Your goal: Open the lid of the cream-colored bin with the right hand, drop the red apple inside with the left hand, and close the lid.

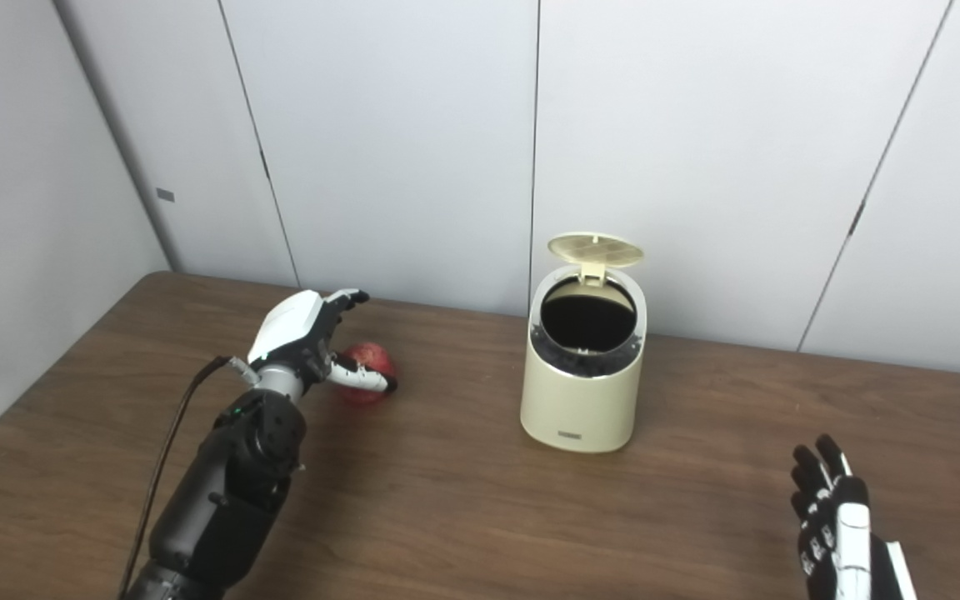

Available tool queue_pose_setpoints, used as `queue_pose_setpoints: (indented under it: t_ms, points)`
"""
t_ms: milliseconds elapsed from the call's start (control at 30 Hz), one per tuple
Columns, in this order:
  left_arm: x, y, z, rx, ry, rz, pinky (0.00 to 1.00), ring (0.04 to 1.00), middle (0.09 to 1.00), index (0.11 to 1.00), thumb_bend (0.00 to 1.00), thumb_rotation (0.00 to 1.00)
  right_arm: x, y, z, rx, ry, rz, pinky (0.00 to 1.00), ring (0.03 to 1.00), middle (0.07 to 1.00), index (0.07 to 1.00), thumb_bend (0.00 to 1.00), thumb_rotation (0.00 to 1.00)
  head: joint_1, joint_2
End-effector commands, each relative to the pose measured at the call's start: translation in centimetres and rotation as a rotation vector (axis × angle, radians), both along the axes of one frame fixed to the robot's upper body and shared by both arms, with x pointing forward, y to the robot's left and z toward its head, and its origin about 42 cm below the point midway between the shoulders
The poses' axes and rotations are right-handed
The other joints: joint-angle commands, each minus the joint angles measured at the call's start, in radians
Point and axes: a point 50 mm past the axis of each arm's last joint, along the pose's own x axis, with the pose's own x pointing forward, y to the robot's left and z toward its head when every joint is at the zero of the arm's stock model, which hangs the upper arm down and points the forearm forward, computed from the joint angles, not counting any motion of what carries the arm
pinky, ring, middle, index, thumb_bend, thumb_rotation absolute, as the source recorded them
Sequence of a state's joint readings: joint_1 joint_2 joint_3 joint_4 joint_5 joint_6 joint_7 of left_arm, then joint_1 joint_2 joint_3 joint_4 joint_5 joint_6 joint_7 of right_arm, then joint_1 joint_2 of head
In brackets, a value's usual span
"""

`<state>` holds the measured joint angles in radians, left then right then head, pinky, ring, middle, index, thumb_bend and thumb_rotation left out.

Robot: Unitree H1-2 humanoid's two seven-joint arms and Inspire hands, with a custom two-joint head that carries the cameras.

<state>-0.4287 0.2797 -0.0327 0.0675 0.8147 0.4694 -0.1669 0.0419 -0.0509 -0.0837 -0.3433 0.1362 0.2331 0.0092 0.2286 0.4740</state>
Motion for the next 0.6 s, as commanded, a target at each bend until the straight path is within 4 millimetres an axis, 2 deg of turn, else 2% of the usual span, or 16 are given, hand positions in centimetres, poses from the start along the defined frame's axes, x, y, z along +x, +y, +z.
queue_pose_setpoints:
  t_ms: [0,267,467,567]
  points:
    - [0.94,0.43,2.08,0.025,-0.049,0.007,0.71,0.846,0.883,0.860,0.90,0.14,0.15,0.43,1.73,-0.004,-0.068,0.008,1.00,0.976,0.954,0.986,0.40,1.00,0.000,0.001]
    - [1.31,0.99,1.62,0.037,0.020,-0.011,0.71,0.826,0.845,0.804,0.88,0.12,0.17,0.67,1.86,0.007,-0.071,0.008,1.00,0.983,0.959,0.991,0.40,1.00,-0.006,0.004]
    - [1.67,1.15,1.53,0.110,0.078,-0.039,0.65,0.784,0.806,0.738,0.85,0.13,0.35,0.93,1.97,0.017,-0.074,0.003,1.00,0.980,0.958,0.981,0.40,1.00,-0.010,0.003]
    - [1.85,1.16,1.43,0.123,0.096,-0.049,0.64,0.778,0.806,0.731,0.85,0.12,0.46,0.95,1.86,0.020,-0.077,0.005,1.00,0.989,0.963,0.985,0.38,1.00,-0.012,0.003]
